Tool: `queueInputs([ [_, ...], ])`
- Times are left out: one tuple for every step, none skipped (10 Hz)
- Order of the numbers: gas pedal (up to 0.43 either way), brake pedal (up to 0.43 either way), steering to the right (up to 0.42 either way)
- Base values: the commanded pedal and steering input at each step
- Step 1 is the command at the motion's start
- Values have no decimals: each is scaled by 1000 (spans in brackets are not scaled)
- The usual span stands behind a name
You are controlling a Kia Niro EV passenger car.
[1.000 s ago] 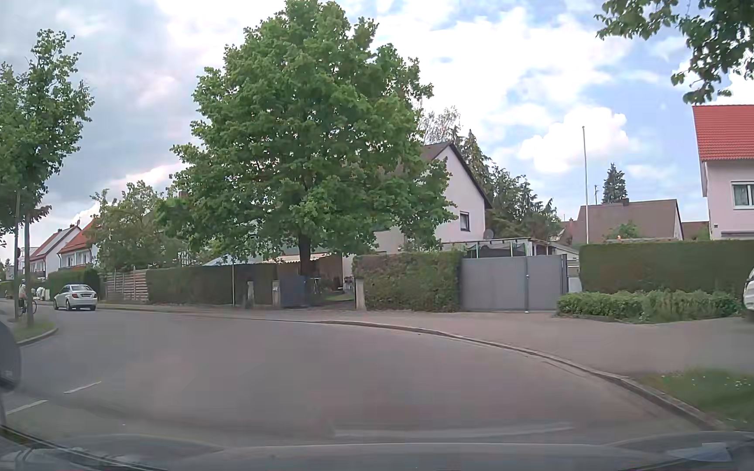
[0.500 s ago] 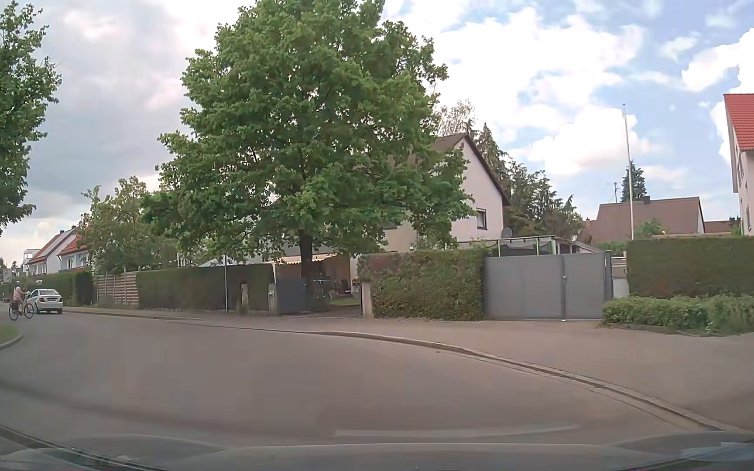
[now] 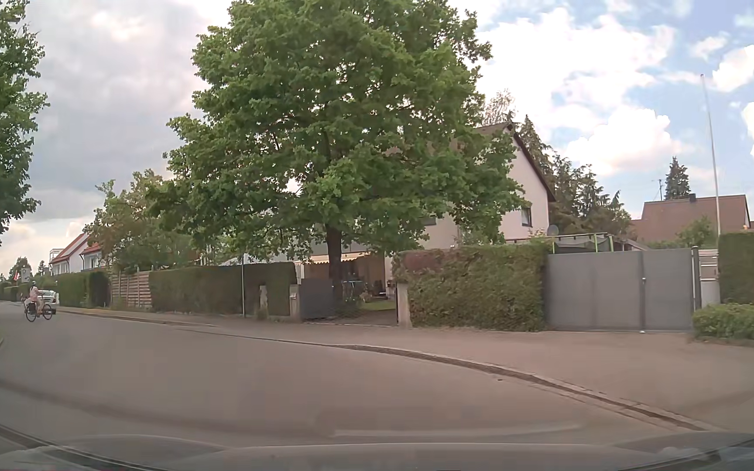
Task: Follow the waypoints while adhering to traffic rules and regulations
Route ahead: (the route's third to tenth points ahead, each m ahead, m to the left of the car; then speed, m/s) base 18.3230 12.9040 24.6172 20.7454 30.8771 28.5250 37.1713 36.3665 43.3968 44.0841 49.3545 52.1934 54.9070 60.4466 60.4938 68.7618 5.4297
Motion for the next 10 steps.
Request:
queueInputs([
  [98,18,-158],
  [98,18,-165],
  [87,18,-172],
  [87,18,-181],
  [59,18,-187],
  [39,18,-191],
  [39,18,-198],
  [39,18,-203],
  [47,18,-204],
  [59,18,-207],
])
